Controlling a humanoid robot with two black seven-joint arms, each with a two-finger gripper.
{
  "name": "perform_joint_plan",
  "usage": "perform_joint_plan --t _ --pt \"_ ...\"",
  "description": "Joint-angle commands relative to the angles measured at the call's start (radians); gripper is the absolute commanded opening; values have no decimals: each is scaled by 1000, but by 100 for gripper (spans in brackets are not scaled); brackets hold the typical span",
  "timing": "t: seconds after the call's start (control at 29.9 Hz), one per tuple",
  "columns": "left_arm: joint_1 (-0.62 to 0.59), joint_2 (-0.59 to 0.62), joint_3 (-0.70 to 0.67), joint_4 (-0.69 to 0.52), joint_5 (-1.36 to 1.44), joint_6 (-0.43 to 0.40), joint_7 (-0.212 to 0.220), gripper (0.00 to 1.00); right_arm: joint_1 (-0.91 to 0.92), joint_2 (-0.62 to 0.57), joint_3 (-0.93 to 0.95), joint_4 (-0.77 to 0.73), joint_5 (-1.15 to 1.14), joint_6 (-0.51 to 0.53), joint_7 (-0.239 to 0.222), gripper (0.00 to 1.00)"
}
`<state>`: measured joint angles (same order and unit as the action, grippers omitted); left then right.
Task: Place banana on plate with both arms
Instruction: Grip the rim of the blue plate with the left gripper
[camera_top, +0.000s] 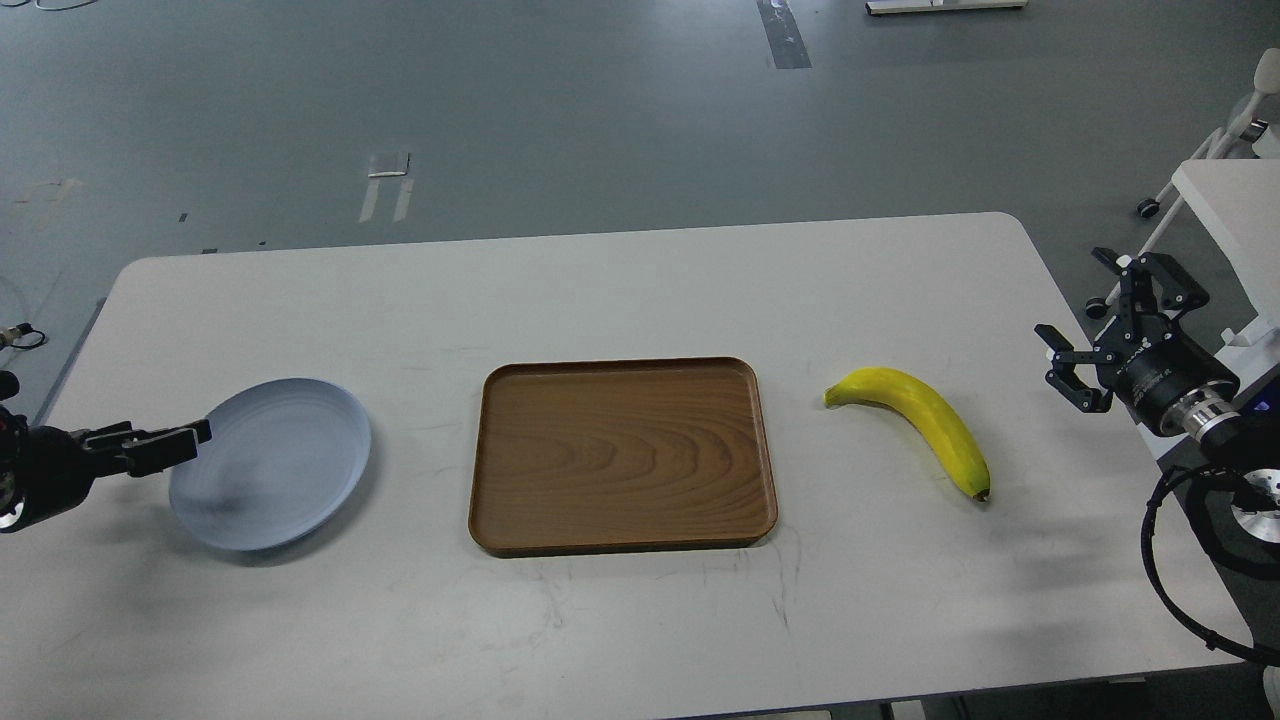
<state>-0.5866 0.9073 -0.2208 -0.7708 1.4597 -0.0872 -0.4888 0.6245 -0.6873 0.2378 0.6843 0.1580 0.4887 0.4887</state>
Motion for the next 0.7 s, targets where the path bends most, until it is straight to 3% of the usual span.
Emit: perform_joint_plan --t 0.0,0.17,0.23,0.27,0.37,0.47,0.54,0.6,0.67 --pt "13 -28 0 33 -2 0 0 97 0 0 1 0 0 0 0 100" --pt "27 -50 0 38 -4 0 0 93 1 -1 1 0 0 0 0 100" --pt "27 -50 0 38 -4 -2 0 82 1 -1 3 0 0 0 0 100" --pt "27 -51 0 38 -5 -2 0 71 1 -1 5 0 0 0 0 100" --pt "27 -51 1 38 -5 -2 0 59 1 -1 5 0 0 0 0 100" --pt "28 -53 0 38 -7 -2 0 24 3 -1 8 0 0 0 0 100" --pt "27 -63 0 38 -12 -2 0 10 3 -1 8 0 0 0 0 100" --pt "25 -65 0 38 -19 -2 0 0 1 -1 8 0 0 0 0 100" --pt "27 -65 0 38 -27 -2 0 0 3 -1 9 0 0 0 0 100"
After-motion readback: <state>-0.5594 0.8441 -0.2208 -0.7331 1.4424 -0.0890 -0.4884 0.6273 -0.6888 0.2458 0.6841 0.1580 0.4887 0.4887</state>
